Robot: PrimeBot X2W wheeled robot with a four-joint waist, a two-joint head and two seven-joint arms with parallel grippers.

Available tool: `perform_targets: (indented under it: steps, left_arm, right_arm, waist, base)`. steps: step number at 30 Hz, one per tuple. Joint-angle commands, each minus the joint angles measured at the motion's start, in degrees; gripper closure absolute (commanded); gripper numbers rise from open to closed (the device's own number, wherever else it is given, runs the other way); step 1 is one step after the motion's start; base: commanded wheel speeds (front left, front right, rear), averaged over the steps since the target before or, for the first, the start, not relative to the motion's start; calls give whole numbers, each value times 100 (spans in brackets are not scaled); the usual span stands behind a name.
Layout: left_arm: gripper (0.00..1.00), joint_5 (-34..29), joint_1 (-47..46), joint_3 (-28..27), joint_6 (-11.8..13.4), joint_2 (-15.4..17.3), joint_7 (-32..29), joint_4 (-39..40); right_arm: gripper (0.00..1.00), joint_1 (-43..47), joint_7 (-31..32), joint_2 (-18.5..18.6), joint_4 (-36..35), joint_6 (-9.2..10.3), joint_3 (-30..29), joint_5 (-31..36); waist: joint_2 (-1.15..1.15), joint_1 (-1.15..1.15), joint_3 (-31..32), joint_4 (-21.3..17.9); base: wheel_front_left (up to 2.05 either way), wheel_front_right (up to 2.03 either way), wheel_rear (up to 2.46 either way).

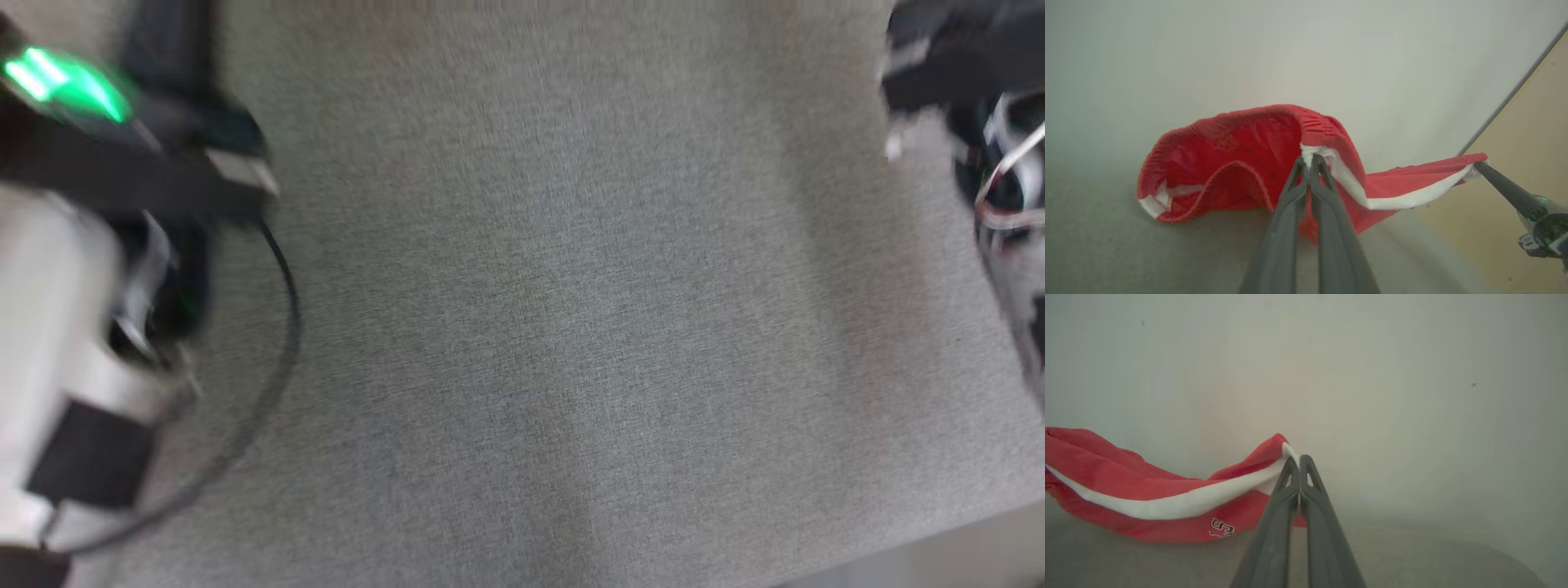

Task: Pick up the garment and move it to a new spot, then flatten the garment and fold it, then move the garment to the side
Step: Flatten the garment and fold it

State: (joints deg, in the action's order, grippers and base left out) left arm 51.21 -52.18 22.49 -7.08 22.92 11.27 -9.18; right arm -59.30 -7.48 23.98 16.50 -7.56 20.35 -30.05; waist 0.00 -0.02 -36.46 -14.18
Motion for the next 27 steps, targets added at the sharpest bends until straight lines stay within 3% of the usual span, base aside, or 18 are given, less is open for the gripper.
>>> perform_targets:
  steps: [1, 6, 18, 24, 27]
  left_arm:
    - [100, 56, 259, 96, -19, 77, -97, 46]
    - [100, 273, 1166, 594, -45, 117, -302, 5]
    - [100, 350, 2540, 1431, -40, 97, -94, -480]
    - [100, 408, 3113, 1687, -30, 94, -71, -715]
    - [100, 447, 3407, 1809, -18, 145, -140, -726]
  right_arm:
    - [100, 286, 161, 59, -88, 12, -23, -102]
    - [100, 1349, 1117, 56, -356, 12, -149, -421]
    - [100, 3471, 3018, -111, -1249, 11, -721, -521]
    - [100, 4591, 4032, 76, -2048, 11, -1127, -581]
    - [100, 5152, 4486, 290, -2532, 11, -1049, -706]
  waist:
    - [0, 2, 452, 216]
    - [0, 2, 1048, 320]
    - [0, 2, 2203, 479]
    - [0, 2, 2706, 576]
    - [0, 2, 2905, 600]
  base:
    - [0, 0, 0]
    - [0, 0, 0]
    - [0, 0, 0]
    - [0, 0, 0]
    - [0, 0, 0]
